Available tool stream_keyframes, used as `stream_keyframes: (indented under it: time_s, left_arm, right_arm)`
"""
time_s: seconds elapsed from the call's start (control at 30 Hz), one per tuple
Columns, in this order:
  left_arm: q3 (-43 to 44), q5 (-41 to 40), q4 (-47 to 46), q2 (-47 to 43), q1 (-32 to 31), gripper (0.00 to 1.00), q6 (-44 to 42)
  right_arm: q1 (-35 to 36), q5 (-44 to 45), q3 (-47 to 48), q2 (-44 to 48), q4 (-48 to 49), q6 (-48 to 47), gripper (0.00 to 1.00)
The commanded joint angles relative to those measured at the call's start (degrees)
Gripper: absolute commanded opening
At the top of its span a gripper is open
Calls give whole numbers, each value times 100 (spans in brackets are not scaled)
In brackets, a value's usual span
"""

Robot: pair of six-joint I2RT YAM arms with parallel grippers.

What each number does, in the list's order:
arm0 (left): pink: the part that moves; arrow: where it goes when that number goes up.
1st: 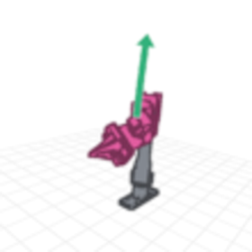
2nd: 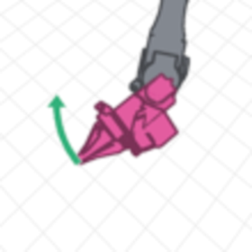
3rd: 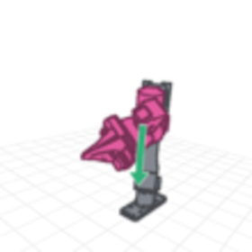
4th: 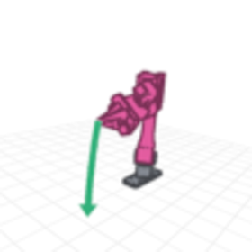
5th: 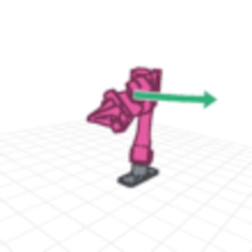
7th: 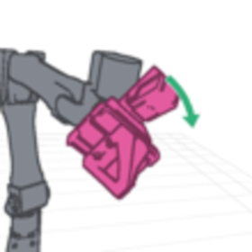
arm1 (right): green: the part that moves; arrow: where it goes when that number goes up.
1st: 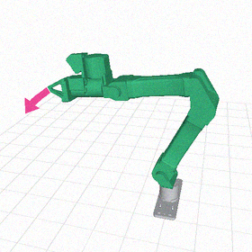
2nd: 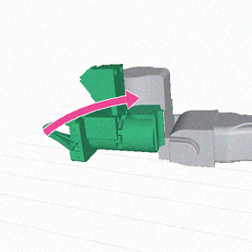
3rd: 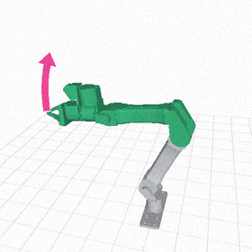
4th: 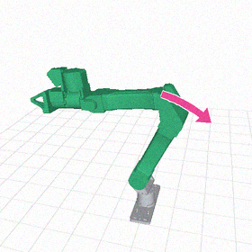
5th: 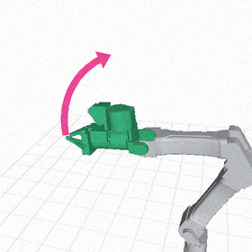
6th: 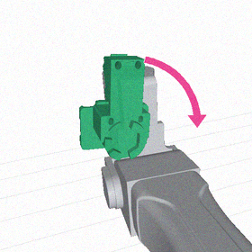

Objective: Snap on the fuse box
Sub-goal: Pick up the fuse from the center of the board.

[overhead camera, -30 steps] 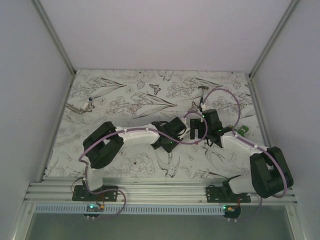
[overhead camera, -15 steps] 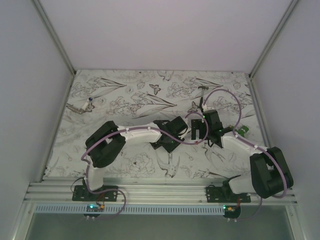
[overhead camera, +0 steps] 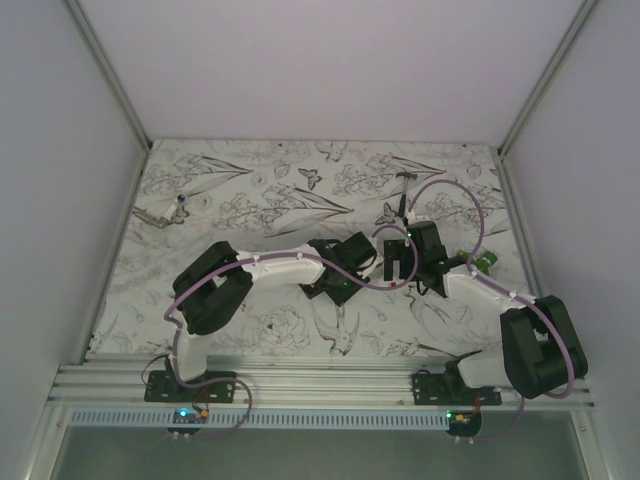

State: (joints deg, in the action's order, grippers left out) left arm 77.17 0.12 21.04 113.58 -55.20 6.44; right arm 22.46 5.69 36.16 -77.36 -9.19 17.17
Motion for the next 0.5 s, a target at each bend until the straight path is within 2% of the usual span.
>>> stream_keyframes:
  time_s: [0.0,0.2,0.33,0.47]
  left_arm:
    - [-20,505,-729,646,-439,39,-961]
    - [-39,523,-913,639,-439,41,-1039]
    - [-21,495,-941,609,-439,46,-1077]
    - [-60,385,-969,528,-439,48,-1127]
  right_arm:
    - [365,-1053,163,168,911,16,100]
    - [348,-1051,119,213,945,45,100]
    - [339,-1076,151,198,915,45,100]
    - [338,-1108,172,172,919,61,100]
